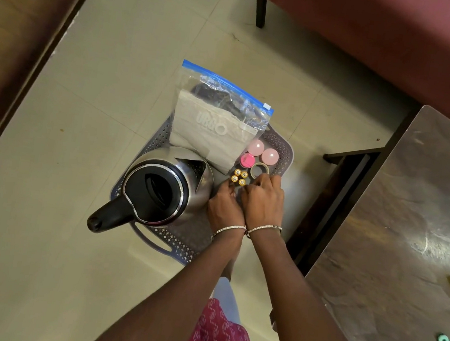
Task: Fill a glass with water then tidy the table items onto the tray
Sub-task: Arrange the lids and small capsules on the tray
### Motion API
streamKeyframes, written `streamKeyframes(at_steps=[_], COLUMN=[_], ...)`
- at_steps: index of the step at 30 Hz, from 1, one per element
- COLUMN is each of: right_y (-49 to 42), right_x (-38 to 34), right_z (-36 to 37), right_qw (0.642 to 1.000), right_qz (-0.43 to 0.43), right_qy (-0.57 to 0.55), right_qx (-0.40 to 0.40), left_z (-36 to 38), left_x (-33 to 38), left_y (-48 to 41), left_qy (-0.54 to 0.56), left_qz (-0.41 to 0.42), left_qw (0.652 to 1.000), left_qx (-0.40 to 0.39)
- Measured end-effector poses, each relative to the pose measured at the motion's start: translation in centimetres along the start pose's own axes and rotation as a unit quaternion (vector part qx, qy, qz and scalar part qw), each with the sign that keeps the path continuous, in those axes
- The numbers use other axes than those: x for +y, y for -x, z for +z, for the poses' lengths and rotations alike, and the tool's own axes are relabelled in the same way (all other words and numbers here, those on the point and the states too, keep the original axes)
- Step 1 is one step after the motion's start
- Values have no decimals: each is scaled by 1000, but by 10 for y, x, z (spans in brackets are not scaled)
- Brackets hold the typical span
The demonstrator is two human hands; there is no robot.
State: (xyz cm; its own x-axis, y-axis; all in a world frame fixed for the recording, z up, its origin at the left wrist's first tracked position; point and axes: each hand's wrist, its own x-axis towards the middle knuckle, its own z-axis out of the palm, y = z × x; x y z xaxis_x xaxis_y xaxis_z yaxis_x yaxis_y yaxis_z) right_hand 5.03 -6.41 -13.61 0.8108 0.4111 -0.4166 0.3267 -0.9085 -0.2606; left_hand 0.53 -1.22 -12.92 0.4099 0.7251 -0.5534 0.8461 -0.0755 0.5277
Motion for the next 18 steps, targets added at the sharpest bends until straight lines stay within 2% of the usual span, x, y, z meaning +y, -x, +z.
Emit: streamKeyframes(at_steps=[5,9,14,18], right_y=[8,26,74,126], right_x=[-2,3,7,17], right_z=[-12,-25,-58,-89], right_qw=[1000,1000,998,992], right_qz=[-14,-26,-8,35], right_qy=[-20,-1,-49,-92], right_qx=[11,-10,25,83], left_z=[-5,-17,-49,-76], left_x=[-1,3,11,18], left_y=[6,22,63,105], left_qy=[-14,-36,-72,-76], left_qz=[-10,-2,63,159], left_qw=[1000,999,995,981], left_qx=[-13,-29,-40,-83])
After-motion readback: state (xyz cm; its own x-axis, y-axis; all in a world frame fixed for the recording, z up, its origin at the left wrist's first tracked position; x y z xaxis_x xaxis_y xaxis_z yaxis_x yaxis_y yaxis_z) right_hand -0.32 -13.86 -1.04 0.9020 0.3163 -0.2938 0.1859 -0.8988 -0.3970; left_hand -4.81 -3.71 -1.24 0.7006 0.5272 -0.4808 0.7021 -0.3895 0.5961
